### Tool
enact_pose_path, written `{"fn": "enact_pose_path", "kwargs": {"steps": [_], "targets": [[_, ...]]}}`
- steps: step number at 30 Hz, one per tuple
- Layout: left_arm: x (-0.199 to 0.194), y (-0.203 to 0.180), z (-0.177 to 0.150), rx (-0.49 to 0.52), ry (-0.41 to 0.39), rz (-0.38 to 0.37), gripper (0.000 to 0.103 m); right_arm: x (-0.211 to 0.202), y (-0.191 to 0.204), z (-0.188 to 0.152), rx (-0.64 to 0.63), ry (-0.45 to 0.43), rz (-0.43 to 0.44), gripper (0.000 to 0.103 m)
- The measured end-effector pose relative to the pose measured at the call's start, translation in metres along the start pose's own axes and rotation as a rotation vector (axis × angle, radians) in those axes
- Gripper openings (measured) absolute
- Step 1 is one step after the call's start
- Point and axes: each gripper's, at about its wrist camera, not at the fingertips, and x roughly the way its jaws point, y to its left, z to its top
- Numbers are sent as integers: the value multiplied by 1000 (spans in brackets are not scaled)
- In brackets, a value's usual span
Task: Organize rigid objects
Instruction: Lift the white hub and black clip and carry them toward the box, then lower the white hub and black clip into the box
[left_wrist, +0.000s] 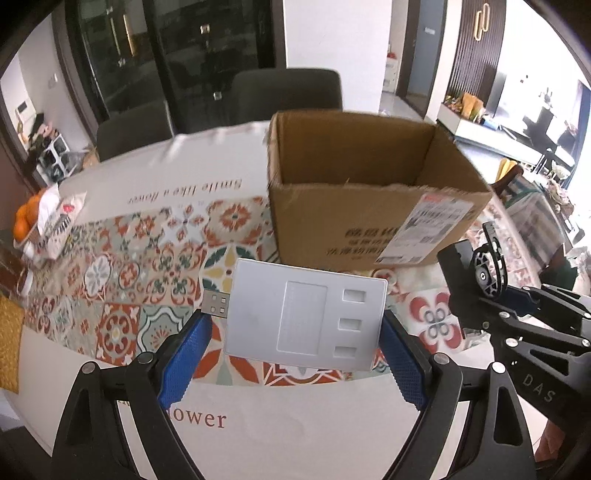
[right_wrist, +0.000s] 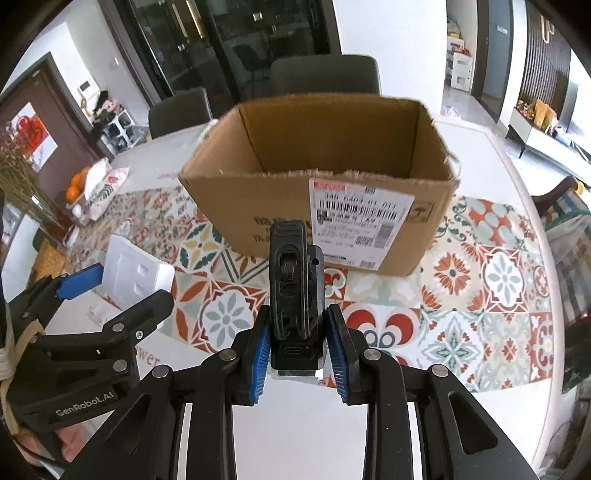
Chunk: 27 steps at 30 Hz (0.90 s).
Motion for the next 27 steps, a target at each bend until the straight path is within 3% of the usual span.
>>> {"fn": "enact_pose_path", "kwargs": {"steps": [15,27], "targets": [[-52,-15,29,36,-142,-26,90,-65,-1,18,8,-150,9,30],[-67,-18,57,64,-214,-23,90,-87,-5,41,17,-234,1,30]]}}
